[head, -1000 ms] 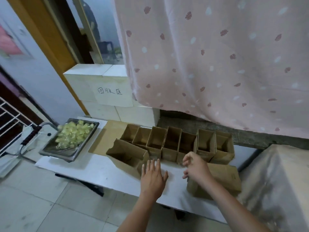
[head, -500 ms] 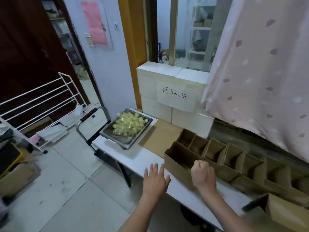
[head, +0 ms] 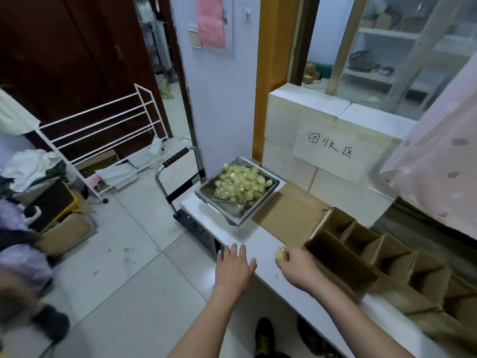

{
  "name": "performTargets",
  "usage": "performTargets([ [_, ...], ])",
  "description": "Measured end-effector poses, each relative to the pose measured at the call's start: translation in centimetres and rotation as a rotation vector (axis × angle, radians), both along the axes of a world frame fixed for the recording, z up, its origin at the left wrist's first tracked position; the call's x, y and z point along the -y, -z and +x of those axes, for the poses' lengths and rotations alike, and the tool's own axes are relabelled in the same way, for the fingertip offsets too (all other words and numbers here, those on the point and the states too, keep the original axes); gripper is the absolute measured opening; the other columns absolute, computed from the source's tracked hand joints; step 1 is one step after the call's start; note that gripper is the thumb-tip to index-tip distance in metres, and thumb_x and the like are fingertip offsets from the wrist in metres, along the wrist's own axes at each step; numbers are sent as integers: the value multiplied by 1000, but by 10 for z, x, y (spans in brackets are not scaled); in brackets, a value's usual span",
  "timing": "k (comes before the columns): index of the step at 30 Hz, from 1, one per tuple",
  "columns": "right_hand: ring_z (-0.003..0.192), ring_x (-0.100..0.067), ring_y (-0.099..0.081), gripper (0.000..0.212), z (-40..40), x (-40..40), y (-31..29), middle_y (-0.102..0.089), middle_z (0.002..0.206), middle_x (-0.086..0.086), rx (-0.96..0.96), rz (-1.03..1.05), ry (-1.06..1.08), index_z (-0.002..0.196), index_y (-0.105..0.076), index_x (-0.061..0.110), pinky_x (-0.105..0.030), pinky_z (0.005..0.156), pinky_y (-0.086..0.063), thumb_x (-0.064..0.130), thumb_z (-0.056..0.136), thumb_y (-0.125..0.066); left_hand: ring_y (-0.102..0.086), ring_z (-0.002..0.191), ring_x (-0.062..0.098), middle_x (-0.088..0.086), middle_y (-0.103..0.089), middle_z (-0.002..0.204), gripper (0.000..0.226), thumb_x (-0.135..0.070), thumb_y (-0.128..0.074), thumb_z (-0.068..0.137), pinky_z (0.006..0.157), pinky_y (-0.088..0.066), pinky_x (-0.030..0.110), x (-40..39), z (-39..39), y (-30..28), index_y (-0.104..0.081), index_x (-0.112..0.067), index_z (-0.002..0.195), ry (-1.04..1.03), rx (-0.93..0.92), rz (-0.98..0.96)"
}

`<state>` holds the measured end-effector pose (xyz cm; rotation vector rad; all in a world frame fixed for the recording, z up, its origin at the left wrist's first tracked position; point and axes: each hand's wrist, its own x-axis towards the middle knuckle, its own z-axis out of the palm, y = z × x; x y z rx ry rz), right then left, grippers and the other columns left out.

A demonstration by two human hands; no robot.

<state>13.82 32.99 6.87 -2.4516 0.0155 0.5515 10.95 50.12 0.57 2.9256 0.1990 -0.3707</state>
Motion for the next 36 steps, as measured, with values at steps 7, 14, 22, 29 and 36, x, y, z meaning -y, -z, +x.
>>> performTargets([
  [7, 91, -38, -63, 18, 88, -45, 13, -70, 87, -20, 33, 87, 10, 97, -58, 5, -38, 72, -53, 19, 88, -49, -35, 138, 27, 10, -41, 149, 56, -45, -26, 105, 115, -25, 39, -44, 63, 4, -36, -12, 150, -22, 1, 24],
  [14, 79, -25, -53, 12, 178, -92, 34, -57, 85, 0, 71, 181, 59, 99, -46, 21, -30, 65, -34, 22, 94, -58, -39, 132, 25, 4, -48, 139, 51, -48, -28, 104, 113, -29, 38, -92, 141, 2, -41, -17, 142, -25, -36, 75],
  [22, 101, -29, -61, 33, 247, -117, 70, -67, 105, -16, 54, 95, 29, 119, -67, 0, -29, 85, -43, 10, 88, -63, -36, 137, 26, 8, -45, 144, 55, -48, -25, 105, 116, -28, 40, -133, 202, 18, -37, -15, 148, -47, -122, 127],
  [29, 86, -31, -61, 35, 277, -151, 89, -54, 79, -5, 45, 98, 115, 116, -53, 3, -29, 66, -38, 4, 85, -69, -39, 133, 26, 8, -46, 140, 50, -46, -25, 105, 114, -29, 39, -156, 241, 24, -41, -16, 141, -23, -151, 105],
  [36, 87, -28, -67, 24, 290, -191, 115, -69, 91, -9, -17, -131, 226, 100, -56, 10, -28, 61, -44, 32, 96, -62, -36, 136, 26, 7, -42, 146, 55, -48, -25, 106, 114, -28, 38, -191, 297, 32, -34, -17, 149, 112, -142, 78],
])
